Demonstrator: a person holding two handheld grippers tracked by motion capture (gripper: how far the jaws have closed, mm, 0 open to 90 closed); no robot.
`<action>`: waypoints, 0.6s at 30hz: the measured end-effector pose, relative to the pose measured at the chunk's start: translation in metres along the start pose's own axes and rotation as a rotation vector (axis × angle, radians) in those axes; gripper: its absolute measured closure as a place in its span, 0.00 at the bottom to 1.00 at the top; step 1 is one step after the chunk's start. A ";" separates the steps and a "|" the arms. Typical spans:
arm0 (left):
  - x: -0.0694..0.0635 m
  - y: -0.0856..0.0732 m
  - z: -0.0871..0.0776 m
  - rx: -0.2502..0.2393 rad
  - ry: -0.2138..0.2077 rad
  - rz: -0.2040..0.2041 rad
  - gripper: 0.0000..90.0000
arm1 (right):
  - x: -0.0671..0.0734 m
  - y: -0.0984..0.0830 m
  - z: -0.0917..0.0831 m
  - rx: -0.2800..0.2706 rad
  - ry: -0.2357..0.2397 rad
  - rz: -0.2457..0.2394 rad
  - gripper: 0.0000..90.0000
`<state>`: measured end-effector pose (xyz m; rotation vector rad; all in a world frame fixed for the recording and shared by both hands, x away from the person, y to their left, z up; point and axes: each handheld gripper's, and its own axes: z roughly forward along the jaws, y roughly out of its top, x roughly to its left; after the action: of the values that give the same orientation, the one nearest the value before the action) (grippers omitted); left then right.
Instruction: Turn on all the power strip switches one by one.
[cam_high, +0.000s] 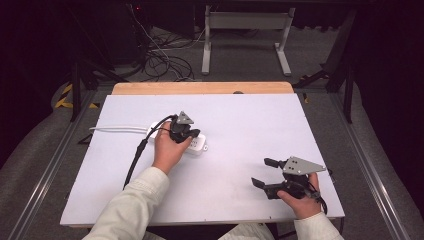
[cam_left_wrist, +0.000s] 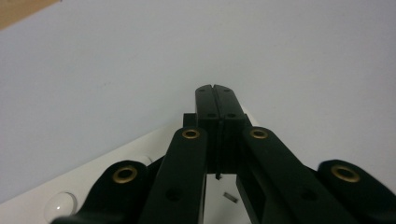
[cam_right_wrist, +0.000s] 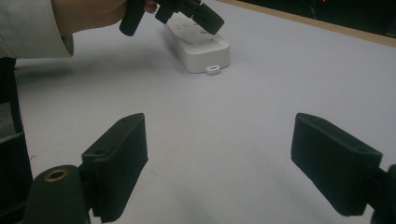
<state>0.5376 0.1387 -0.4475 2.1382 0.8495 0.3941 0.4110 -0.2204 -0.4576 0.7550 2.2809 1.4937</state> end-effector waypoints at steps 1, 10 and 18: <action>-0.001 0.001 -0.004 -0.010 -0.003 0.006 1.00 | 0.000 0.000 0.000 -0.002 -0.001 0.002 0.22; -0.012 0.005 -0.030 -0.061 -0.017 0.027 1.00 | -0.002 0.004 0.004 -0.008 0.011 -0.010 0.22; -0.019 0.008 -0.047 -0.092 -0.038 0.048 1.00 | -0.003 0.005 0.006 -0.010 0.017 -0.011 0.22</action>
<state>0.5022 0.1485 -0.4110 2.0775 0.7456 0.4079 0.4176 -0.2162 -0.4557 0.7287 2.2846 1.5109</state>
